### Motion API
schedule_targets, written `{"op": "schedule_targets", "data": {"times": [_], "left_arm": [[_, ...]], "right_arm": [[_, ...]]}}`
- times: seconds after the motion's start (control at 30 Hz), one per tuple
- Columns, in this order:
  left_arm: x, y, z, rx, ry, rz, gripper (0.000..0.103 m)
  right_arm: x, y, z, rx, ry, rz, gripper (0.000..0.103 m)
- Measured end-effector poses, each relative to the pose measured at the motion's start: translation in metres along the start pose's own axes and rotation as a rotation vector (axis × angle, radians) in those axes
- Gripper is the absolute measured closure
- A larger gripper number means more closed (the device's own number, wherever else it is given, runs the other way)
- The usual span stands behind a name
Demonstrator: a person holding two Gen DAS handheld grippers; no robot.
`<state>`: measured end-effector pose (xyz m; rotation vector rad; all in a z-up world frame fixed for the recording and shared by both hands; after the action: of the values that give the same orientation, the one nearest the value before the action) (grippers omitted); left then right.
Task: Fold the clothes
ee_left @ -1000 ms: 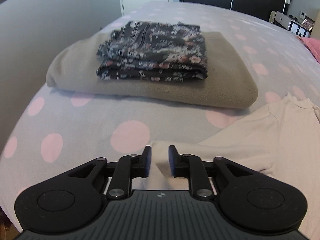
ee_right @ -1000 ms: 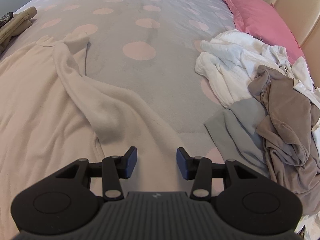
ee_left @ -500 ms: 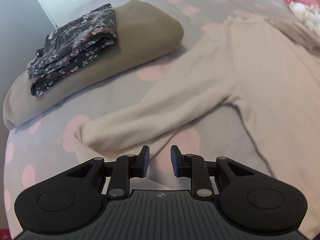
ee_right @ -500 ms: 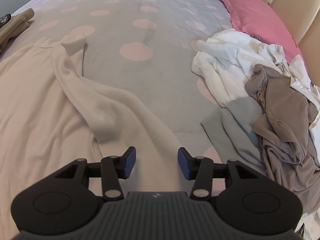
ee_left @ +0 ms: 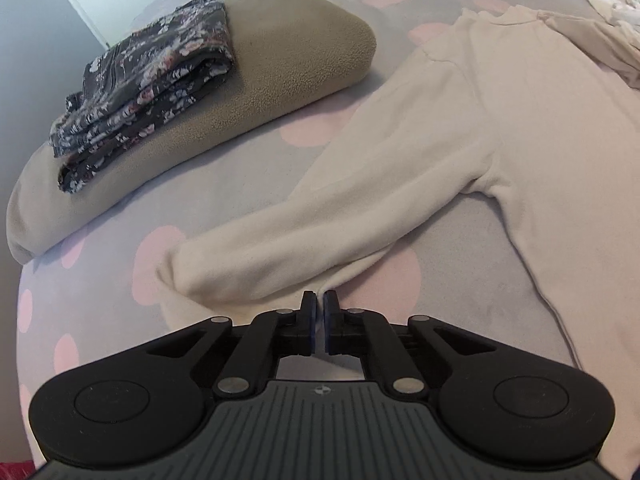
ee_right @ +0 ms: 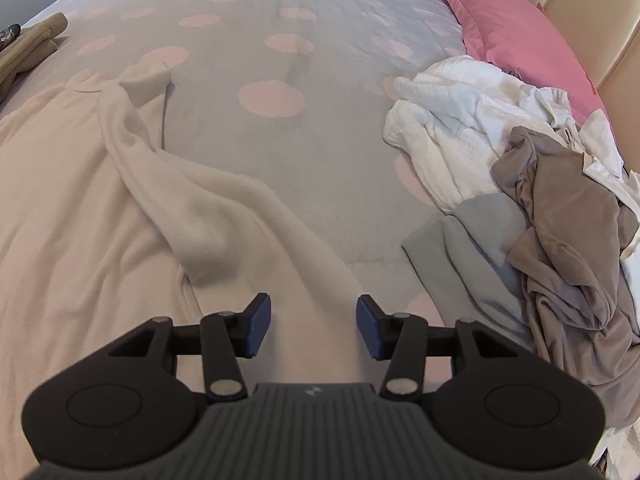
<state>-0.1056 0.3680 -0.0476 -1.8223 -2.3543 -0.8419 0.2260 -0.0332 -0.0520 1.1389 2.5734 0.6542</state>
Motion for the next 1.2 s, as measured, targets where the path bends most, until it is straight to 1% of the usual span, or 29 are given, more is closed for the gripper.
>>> {"op": "schedule_targets", "data": {"times": [0.07,0.13,0.17,0.3,0.43,0.5,0.53,0.57,0.7,0.8,0.93,1.03,1.07,1.1,1.13,1.17,1.2], "left_arm": [[0.003,-0.003,-0.009,0.014,-0.011,0.017,0.101],[0.005,-0.007,-0.013,0.029,0.001,0.033,0.101],[0.007,-0.009,-0.012,0.036,0.009,0.033,0.101],[0.002,-0.015,-0.003,0.073,0.001,0.047,0.101],[0.0,-0.01,-0.009,0.053,-0.014,0.023,0.1],[-0.002,-0.008,-0.012,0.042,-0.022,0.01,0.094],[-0.002,-0.007,-0.014,0.037,-0.025,0.004,0.088],[-0.003,-0.005,-0.015,0.032,-0.029,-0.002,0.087],[-0.006,-0.001,-0.021,0.012,-0.044,-0.027,0.087],[-0.009,0.003,-0.025,-0.001,-0.055,-0.04,0.087],[-0.02,0.006,-0.023,0.004,-0.056,-0.006,0.087],[-0.02,0.005,-0.021,0.013,-0.041,-0.005,0.086],[-0.018,0.005,-0.021,0.016,-0.038,-0.012,0.086],[-0.016,0.005,-0.02,0.019,-0.034,-0.021,0.086],[-0.014,0.004,-0.02,0.022,-0.03,-0.032,0.086],[-0.011,0.004,-0.02,0.024,-0.025,-0.043,0.086],[-0.01,0.004,-0.02,0.025,-0.023,-0.05,0.086]], "right_arm": [[-0.001,0.0,-0.001,-0.001,-0.002,0.006,0.052],[-0.002,0.0,-0.001,-0.002,-0.007,0.013,0.052],[-0.003,0.0,-0.001,-0.001,-0.008,0.017,0.052],[-0.004,0.001,-0.005,-0.01,-0.01,0.023,0.052],[-0.009,0.001,-0.013,-0.032,0.005,0.043,0.052],[-0.011,0.0,-0.017,-0.039,0.011,0.051,0.052],[-0.011,0.0,-0.019,-0.041,0.014,0.054,0.052],[-0.012,-0.001,-0.021,-0.044,0.018,0.056,0.052],[-0.006,-0.005,-0.026,-0.052,0.057,0.036,0.052],[0.005,-0.007,-0.026,-0.061,0.113,0.003,0.054],[0.021,-0.01,-0.019,-0.034,0.155,-0.064,0.055],[0.026,-0.014,-0.009,0.027,0.133,-0.101,0.055],[0.024,-0.016,-0.005,0.056,0.114,-0.103,0.058],[0.021,-0.019,0.0,0.083,0.102,-0.094,0.068],[0.018,-0.021,0.005,0.11,0.091,-0.084,0.075],[0.014,-0.022,0.007,0.122,0.094,-0.062,0.093],[0.01,-0.021,0.005,0.116,0.091,-0.045,0.099]]}}
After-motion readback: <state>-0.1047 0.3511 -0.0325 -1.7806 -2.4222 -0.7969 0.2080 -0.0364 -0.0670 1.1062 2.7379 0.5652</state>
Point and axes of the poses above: each gripper's, at about its wrist camera, not at the fingertips, and z roughly the way its jaws point, x to its left, y to its top, the point moved 2 cm from there along z, roughly the way its jaws point, and after that the axes turned 7 degrees about y, right-handed, at the moved point
